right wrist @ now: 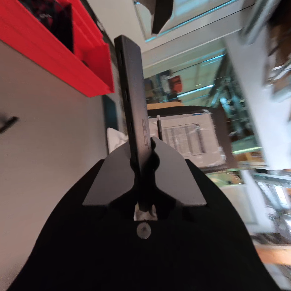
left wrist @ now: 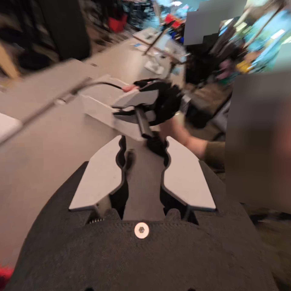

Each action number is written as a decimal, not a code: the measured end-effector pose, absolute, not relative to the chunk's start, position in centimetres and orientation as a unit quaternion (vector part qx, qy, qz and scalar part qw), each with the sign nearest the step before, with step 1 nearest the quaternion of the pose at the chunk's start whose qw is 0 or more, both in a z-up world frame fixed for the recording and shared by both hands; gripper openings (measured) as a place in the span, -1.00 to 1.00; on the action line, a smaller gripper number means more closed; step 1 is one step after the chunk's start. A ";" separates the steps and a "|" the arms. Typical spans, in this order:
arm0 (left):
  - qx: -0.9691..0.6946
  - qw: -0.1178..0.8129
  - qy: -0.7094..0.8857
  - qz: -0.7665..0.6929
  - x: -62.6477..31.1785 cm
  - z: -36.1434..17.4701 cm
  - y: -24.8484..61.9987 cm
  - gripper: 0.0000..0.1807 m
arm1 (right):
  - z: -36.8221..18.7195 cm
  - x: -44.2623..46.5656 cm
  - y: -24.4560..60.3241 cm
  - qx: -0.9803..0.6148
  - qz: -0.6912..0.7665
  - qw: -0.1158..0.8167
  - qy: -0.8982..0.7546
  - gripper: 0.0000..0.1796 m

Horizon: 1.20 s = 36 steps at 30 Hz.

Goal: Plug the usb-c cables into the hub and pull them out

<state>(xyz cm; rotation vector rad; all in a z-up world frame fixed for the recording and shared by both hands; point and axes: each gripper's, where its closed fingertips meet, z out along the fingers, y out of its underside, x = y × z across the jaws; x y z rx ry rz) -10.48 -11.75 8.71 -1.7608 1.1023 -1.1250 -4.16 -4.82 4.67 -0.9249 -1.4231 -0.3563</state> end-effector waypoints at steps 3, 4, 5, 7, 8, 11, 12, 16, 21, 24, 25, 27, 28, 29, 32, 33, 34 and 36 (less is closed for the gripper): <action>-0.653 0.517 0.469 -0.293 -10.1 6.9 -10.6 -0.28 | 3.1 -4.2 -4.5 -0.472 -0.070 0.608 -0.634 -0.87; -0.628 0.547 0.484 -0.269 -9.4 6.5 -10.8 -0.25 | 2.8 -4.3 -4.5 -0.485 -0.046 0.599 -0.635 -0.87; -0.611 0.562 0.496 -0.253 -8.7 6.0 -11.0 -0.26 | 2.5 -4.4 -4.4 -0.494 -0.031 0.594 -0.634 -0.86; -0.599 0.571 0.504 -0.247 -7.3 5.4 -10.8 -0.25 | 2.5 -4.6 -4.3 -0.505 -0.007 0.592 -0.629 -0.86; -0.595 0.567 0.507 -0.260 -6.6 5.2 -10.7 -0.23 | 2.5 -4.8 -4.4 -0.506 0.007 0.592 -0.627 -0.86; -0.576 0.566 0.501 -0.311 -5.0 5.7 -10.1 -0.24 | 2.9 -5.0 -4.8 -0.506 0.037 0.596 -0.622 -0.86; -0.559 0.582 0.503 -0.310 -4.8 6.1 -9.8 -0.30 | 2.8 -5.0 -4.9 -0.509 0.042 0.591 -0.624 -0.86; -0.498 0.618 0.569 -0.214 -4.2 5.8 -9.6 -0.41 | 1.3 -4.6 -4.9 -0.532 0.042 0.551 -0.641 -0.87; -0.465 0.630 0.613 -0.106 -4.8 3.2 -8.9 -0.56 | -1.8 -4.9 -5.2 -0.560 0.055 0.479 -0.674 -0.86; -0.465 0.603 0.644 -0.080 -5.1 1.2 -8.7 -0.67 | -3.4 -5.1 -5.3 -0.568 0.048 0.443 -0.692 -0.86; -0.469 0.590 0.652 -0.080 -5.2 0.5 -8.7 -0.68 | -3.9 -5.3 -5.5 -0.570 0.058 0.434 -0.695 -0.86; -0.472 0.582 0.658 -0.072 -5.2 -0.4 -8.3 -0.68 | -4.6 -5.8 -5.9 -0.567 0.081 0.417 -0.706 -0.86; -0.472 0.575 0.664 -0.072 -5.1 -0.9 -8.3 -0.70 | -5.0 -6.1 -6.1 -0.564 0.090 0.411 -0.711 -0.86; -0.471 0.566 0.672 -0.078 -4.9 -1.4 -8.4 -0.75 | -5.3 -6.3 -6.4 -0.560 0.100 0.403 -0.717 -0.86; -0.460 0.554 0.688 -0.093 -4.4 -2.2 -9.0 -0.87 | -6.5 -6.6 -6.9 -0.554 0.115 0.381 -0.731 -0.87; -0.456 0.556 0.690 -0.091 -4.3 -2.3 -9.0 -0.87 | -6.7 -6.6 -7.0 -0.552 0.116 0.376 -0.735 -0.87; -0.454 0.555 0.691 -0.089 -4.2 -2.5 -9.0 -0.88 | -7.0 -6.5 -7.1 -0.552 0.117 0.370 -0.738 -0.88; -0.455 0.557 0.690 -0.081 -4.1 -2.7 -8.9 -0.88 | -7.2 -6.3 -7.0 -0.555 0.119 0.363 -0.739 -0.88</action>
